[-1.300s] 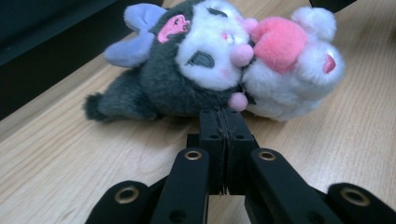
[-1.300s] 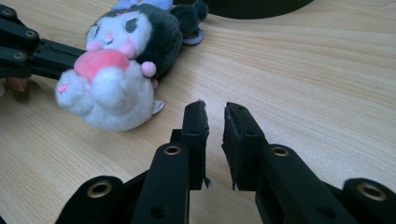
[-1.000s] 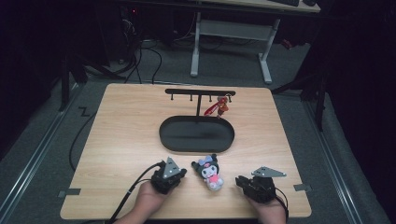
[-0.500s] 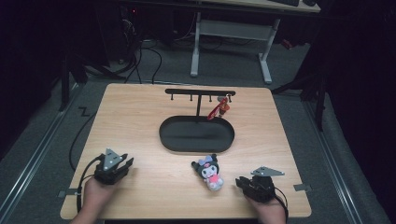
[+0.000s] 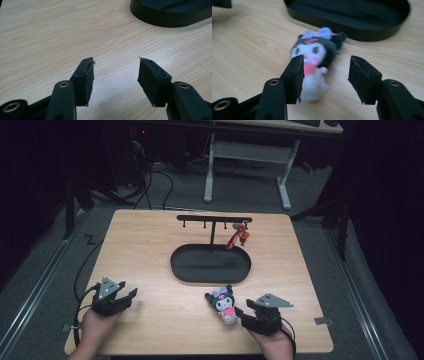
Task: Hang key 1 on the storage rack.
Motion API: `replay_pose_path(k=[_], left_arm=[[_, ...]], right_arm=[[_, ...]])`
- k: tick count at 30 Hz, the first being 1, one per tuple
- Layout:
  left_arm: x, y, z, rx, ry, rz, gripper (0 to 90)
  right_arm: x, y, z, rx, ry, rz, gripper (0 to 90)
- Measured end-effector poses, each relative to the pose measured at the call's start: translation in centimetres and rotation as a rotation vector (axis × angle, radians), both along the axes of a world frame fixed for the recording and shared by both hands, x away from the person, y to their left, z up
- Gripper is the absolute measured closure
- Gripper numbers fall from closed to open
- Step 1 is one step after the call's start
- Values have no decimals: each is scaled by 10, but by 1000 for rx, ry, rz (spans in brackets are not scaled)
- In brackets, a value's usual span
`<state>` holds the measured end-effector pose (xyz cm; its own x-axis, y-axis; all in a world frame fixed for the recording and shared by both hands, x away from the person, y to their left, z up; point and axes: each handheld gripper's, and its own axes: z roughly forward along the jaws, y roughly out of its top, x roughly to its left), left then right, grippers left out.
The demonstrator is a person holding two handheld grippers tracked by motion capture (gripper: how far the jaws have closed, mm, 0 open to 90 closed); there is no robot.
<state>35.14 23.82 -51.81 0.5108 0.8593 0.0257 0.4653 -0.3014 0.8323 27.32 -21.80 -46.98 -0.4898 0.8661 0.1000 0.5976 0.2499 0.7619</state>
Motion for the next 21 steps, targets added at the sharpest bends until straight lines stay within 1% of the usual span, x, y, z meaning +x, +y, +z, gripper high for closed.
replay_pose_path(k=[2, 3, 4, 5, 6, 7, 8, 9, 12, 13, 15, 17, 19, 21], left_arm=[[-1, 0, 0, -10, 2, 0, 462], [-1, 0, 0, -10, 2, 0, 462], [-2, -1, 0, -9, 2, -3, 461], [-2, -2, 0, -6, 2, -6, 461], [-2, -4, 0, 5, 1, -17, 456], [-2, -4, 0, 5, 1, -17, 456], [-2, -5, 0, 5, -3, -20, 456], [-2, -6, 1, 12, -2, -31, 456], [-1, -7, 0, 6, -1, -39, 456], [-1, -8, 1, 9, -4, -44, 456], [-1, -9, 1, 14, -11, -51, 456], [0, -10, 1, 18, -13, -59, 458], [0, -11, 1, 21, -15, -63, 458], [1, -11, 1, 23, -15, -69, 458]], right_arm=[[2, 8, 0, -19, 13, 21, 436], [2, 8, 0, -19, 13, 21, 436], [5, 14, -2, -48, 39, 35, 426], [5, 14, -2, -48, 39, 35, 426], [10, 19, -3, -61, 71, 51, 411], [10, 19, -3, -61, 71, 51, 411], [15, 24, -2, -91, 104, 59, 399], [18, 27, -2, -103, 117, 66, 388], [27, 34, 2, -146, 186, 70, 342], [29, 36, 4, -171, 200, 75, 324], [34, 41, 8, -219, 246, 69, 292], [40, 44, 12, -237, 290, 57, 279], [45, 47, 14, -244, 349, 64, 274], [49, 49, 15, -267, 391, 69, 271]])
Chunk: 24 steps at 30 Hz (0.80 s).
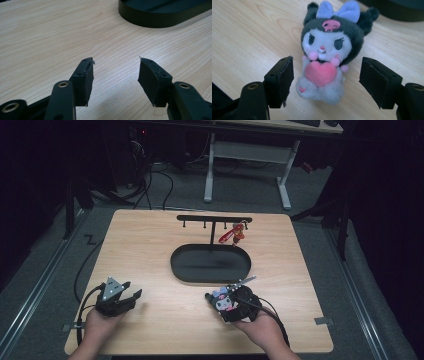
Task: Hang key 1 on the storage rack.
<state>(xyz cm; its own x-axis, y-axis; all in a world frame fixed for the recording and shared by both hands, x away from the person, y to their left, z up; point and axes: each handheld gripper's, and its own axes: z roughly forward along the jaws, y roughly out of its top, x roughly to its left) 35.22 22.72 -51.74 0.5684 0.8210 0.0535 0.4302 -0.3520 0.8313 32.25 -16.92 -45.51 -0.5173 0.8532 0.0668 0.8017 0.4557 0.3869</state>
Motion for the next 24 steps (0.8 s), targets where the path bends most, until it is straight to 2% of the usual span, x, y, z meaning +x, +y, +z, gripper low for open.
replay_pose_path(k=[4, 6, 7, 9, 12, 14, 15, 19, 21, 24], left_arm=[[0, 0, 0, -2, -3, -6, 458], [0, 0, 0, -2, -3, -7, 458], [0, 0, 0, -2, -1, -11, 458], [0, -1, 0, 1, 4, -18, 458], [0, -1, 0, 1, 4, -20, 458], [0, -1, 0, -1, 2, -18, 457], [0, -1, 0, 0, 2, -18, 457], [-1, 0, 0, -6, 2, -21, 458], [-2, -1, 0, -7, 1, -21, 458], [-2, -1, 0, -4, 1, -24, 458]], right_arm=[[6, 4, -4, -31, 93, -7, 264], [8, 5, -5, -39, 106, -12, 262], [12, 7, -7, -64, 126, -9, 262], [16, 11, -9, -79, 151, -15, 263], [21, 16, -13, -102, 168, 8, 268], [23, 21, -17, -126, 195, -6, 274], [25, 22, -19, -145, 193, 16, 281], [29, 24, -25, -171, 219, 17, 326], [30, 24, -26, -170, 242, -3, 347], [33, 21, -27, -163, 252, 6, 399]])
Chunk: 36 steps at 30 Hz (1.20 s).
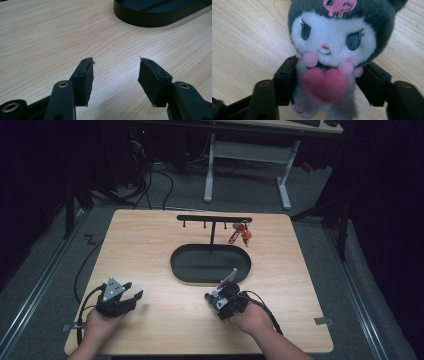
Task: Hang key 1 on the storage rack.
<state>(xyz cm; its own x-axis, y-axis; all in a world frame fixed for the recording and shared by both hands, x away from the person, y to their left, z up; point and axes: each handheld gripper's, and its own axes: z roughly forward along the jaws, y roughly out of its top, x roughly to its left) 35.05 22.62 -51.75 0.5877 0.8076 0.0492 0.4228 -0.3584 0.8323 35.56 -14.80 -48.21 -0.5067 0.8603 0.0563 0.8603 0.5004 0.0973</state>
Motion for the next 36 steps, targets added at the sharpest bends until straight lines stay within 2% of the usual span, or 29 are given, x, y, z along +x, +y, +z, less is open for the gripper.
replay_pose_path(k=[4, 7, 9, 10, 13, 16, 17, 19, 20, 23, 36], left_arm=[[-1, 0, 1, -3, -3, 0, 459], [-1, -1, 1, -2, -3, -2, 461], [-1, -1, 0, 1, 0, -2, 461], [-1, -1, 0, 0, 3, -3, 461], [-1, -2, 0, -11, 10, -4, 463], [-2, -4, 0, -3, 7, -9, 463], [-2, -4, 0, -3, 7, -9, 463], [-2, -4, 0, 3, 7, -13, 464], [-2, -4, 0, 3, 7, -13, 463], [-1, -3, 0, -3, 8, -11, 463], [-1, -2, 0, 3, 0, -21, 439]], right_arm=[[1, -2, 0, 10, 16, 20, 469], [0, -4, 2, 5, 16, 25, 484], [-2, -6, 6, 3, 21, 40, 486], [-2, -8, 8, 8, 10, 60, 487], [-3, -13, 20, 12, -1, 59, 487], [-3, -20, 34, 19, -10, 46, 487], [-3, -20, 34, 19, -10, 46, 487], [-1, -28, 46, 27, -12, 46, 487], [-1, -28, 46, 27, -12, 46, 487], [3, -36, 59, 15, -20, 36, 486], [20, -45, 90, -6, -18, 19, 486]])
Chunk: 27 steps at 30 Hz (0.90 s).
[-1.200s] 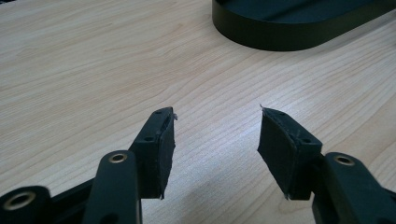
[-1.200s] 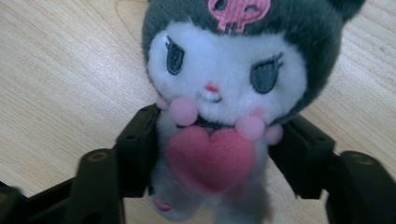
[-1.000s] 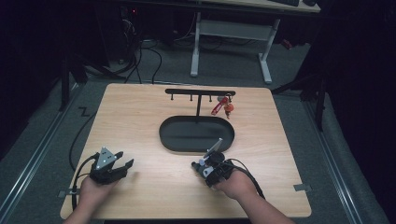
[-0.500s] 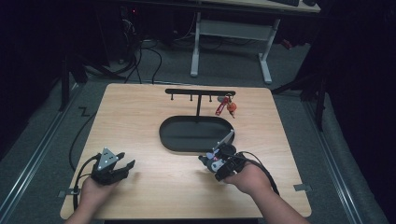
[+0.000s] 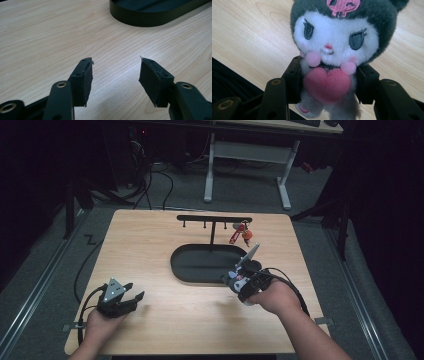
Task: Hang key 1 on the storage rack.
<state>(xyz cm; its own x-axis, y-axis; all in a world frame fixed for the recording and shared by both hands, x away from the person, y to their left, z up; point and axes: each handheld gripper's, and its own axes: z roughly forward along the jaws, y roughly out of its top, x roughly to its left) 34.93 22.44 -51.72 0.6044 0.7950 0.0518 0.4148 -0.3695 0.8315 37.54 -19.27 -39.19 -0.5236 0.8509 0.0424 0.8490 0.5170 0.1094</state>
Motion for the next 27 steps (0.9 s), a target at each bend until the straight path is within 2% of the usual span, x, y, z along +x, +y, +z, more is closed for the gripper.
replay_pose_path(k=[2, 4, 7, 9, 11, 18, 19, 27], left_arm=[[0, 1, 0, 2, 2, -3, 436], [0, 1, 0, 4, 5, -4, 436], [1, 1, -1, 1, 8, -3, 435], [1, 1, -1, 2, 8, -4, 435], [1, 1, -1, -2, 9, -7, 432], [-1, 2, 1, -9, -16, -12, 407], [-1, 2, 1, -9, -16, -12, 400], [-1, 4, 1, -5, -14, -8, 369]], right_arm=[[5, -2, 11, 0, -7, -30, 486], [8, -4, 14, 1, -17, -20, 486], [13, -5, 25, 1, -20, -44, 486], [17, -5, 31, -1, -29, -36, 486], [22, -5, 38, 14, -38, -36, 486], [34, -1, 49, 20, -27, -48, 486], [35, 0, 51, 20, -26, -61, 486], [50, 3, 63, 44, -37, -52, 486]])
